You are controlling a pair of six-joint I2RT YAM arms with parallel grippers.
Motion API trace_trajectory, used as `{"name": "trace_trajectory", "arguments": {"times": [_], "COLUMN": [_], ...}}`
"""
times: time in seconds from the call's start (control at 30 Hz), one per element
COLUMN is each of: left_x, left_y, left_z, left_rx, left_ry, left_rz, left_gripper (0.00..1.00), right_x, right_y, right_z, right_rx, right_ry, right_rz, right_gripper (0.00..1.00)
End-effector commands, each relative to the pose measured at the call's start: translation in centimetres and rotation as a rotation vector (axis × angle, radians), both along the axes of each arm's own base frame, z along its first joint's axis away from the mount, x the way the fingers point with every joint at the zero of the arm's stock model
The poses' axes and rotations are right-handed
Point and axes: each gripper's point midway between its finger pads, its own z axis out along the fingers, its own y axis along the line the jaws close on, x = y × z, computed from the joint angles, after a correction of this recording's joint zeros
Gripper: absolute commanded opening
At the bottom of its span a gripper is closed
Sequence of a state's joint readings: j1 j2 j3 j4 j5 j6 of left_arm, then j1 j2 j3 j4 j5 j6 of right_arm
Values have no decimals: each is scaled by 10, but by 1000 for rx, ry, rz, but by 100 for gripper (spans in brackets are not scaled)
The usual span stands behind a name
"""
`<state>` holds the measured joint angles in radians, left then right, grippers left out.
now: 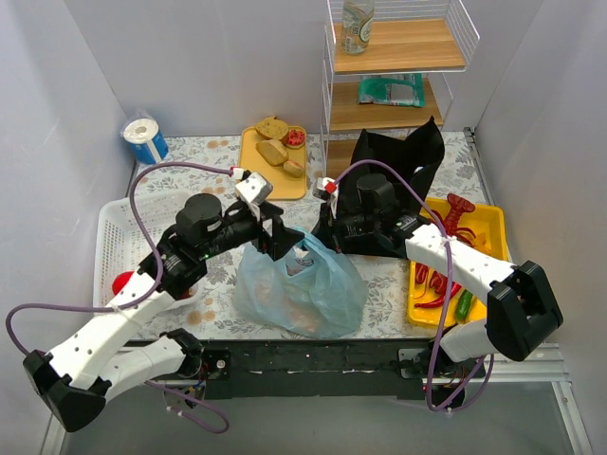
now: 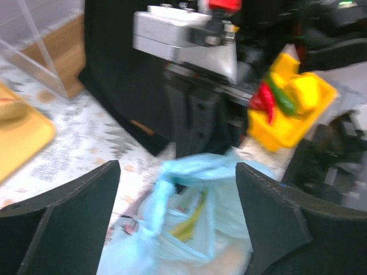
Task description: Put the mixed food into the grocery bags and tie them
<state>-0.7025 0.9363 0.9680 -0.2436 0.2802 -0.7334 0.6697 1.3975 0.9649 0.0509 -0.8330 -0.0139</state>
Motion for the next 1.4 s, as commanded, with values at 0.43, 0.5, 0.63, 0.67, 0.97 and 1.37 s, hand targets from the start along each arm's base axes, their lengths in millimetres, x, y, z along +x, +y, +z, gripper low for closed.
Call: {"name": "trace_trajectory", "arguments": {"times": [0.43, 0.5, 0.63, 0.67, 0.97, 1.37], "left_x": [-65, -54, -31, -29, -14, -14], "left_y": [17, 17, 21, 21, 11, 3], "left_z": [-79, -82, -81, -81, -73, -80], "left_rx": [14, 8, -16, -18, -72, -89], "left_ry": [522, 507, 444, 435, 364, 375], "left_rz": [4, 49, 151, 158, 152, 117], "left_gripper": [70, 70, 70, 69, 57, 27], "right_x": [-14, -16, -20, -21, -30, -30], "right_y": [-4, -3, -3, -3, -2, -3], "right_z": [17, 18, 18, 19, 16, 13], "right_rx": [3, 7, 13, 10, 1, -7], "right_ry": [24, 27, 41, 49, 91, 100], "right_rz": [55, 63, 91, 96, 158, 157], "right_gripper": [1, 1, 1, 1, 1, 1]}}
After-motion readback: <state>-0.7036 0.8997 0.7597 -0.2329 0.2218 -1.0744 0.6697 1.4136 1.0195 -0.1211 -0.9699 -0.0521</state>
